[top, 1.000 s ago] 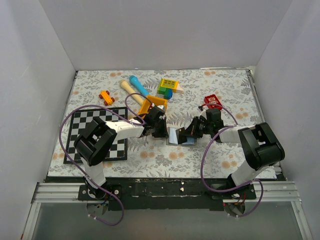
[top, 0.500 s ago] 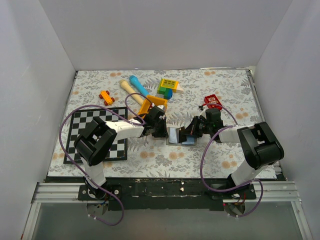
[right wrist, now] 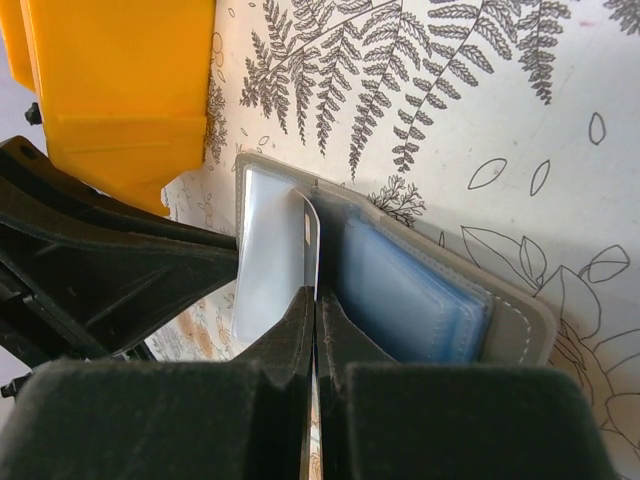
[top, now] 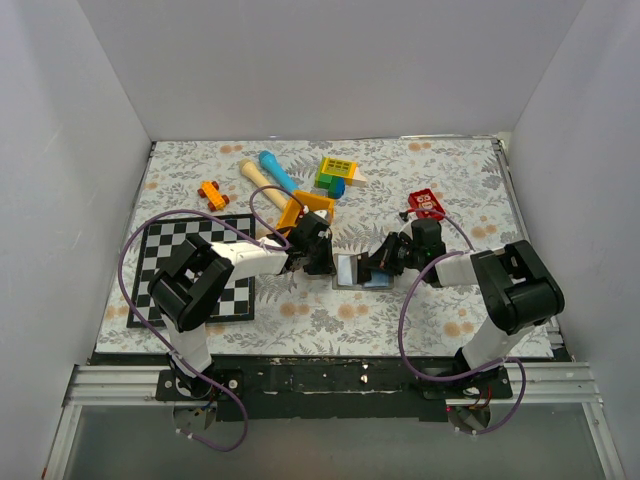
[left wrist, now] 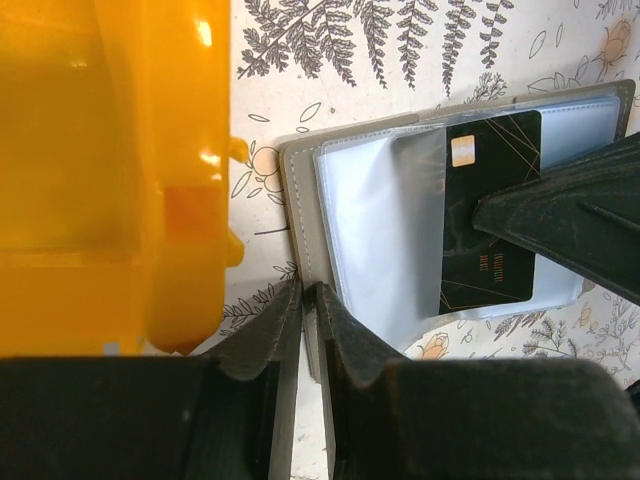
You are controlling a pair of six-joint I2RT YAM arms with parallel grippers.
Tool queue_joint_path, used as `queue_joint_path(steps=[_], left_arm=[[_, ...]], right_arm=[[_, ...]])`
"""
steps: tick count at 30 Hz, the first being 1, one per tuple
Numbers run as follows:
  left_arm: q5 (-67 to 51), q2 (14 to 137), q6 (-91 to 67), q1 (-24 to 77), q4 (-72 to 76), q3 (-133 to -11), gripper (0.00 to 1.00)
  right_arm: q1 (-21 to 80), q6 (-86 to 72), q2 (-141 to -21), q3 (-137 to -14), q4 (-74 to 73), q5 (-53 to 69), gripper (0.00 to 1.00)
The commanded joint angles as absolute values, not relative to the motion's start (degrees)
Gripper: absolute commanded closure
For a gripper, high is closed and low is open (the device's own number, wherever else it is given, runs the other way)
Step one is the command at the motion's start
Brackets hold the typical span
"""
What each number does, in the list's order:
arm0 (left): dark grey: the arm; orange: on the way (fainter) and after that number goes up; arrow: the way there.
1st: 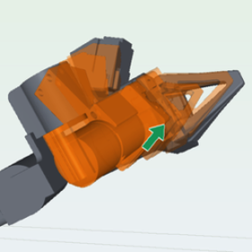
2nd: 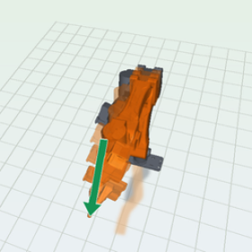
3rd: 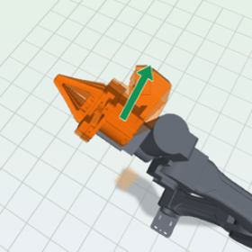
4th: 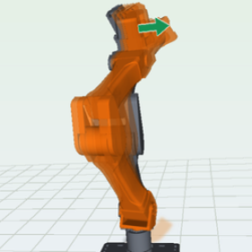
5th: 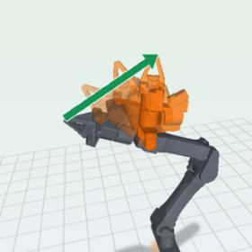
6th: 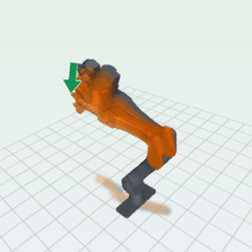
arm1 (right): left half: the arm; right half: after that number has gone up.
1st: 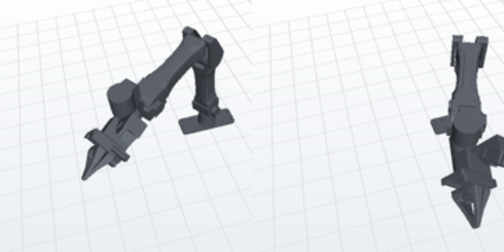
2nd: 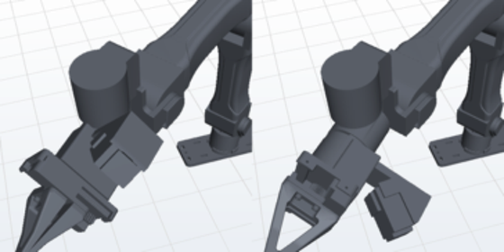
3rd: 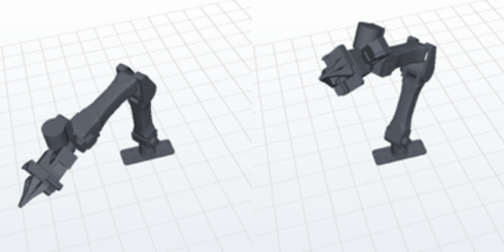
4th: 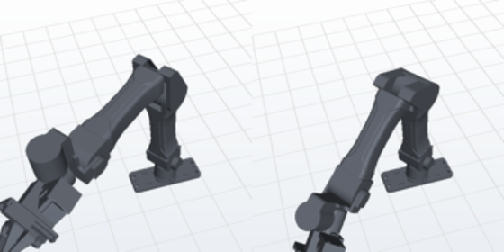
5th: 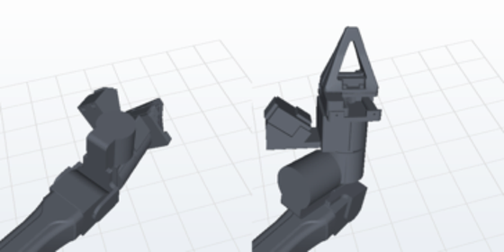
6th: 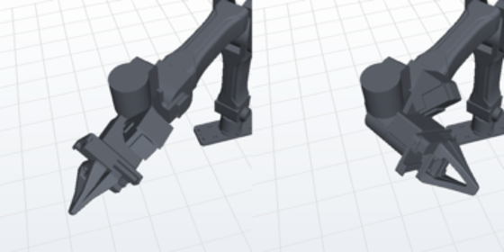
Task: Put the credit cards into the card holder
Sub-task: Insert the credit card into the card holder.
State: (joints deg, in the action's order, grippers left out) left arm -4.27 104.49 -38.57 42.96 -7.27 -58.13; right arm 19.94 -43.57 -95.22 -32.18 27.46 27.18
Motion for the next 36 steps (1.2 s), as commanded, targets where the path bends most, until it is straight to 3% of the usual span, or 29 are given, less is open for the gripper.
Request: queue_joint_path(steps=[1,10,18,20,24,36], left_arm=[[-4.4,105.4,-38.0,43.2,-8.1,-58.4,0.9],[-4.6,105.3,-38.1,43.2,-7.6,-58.0,0.9],[-4.7,105.1,-38.3,43.2,-7.4,-58.0,0.9],[-4.7,105.1,-38.3,43.2,-7.4,-58.1,0.9],[-4.7,105.1,-38.1,43.2,-7.4,-58.0,0.9],[-5.0,105.6,-38.1,43.2,-7.2,-58.3,0.91]], right_arm=[[21.3,-43.6,-97.6,-31.5,28.2,23.1,0.99],[23.5,-43.5,-97.4,-32.4,26.6,23.4,0.96],[23.8,-39.9,-92.8,-33.3,18.6,20.5,0.8],[23.8,-38.4,-91.0,-33.7,15.9,19.3,0.71],[23.8,-36.0,-87.3,-34.7,11.1,17.3,0.61],[23.8,-31.2,-82.4,-38.7,-3.0,11.3,0.57]])
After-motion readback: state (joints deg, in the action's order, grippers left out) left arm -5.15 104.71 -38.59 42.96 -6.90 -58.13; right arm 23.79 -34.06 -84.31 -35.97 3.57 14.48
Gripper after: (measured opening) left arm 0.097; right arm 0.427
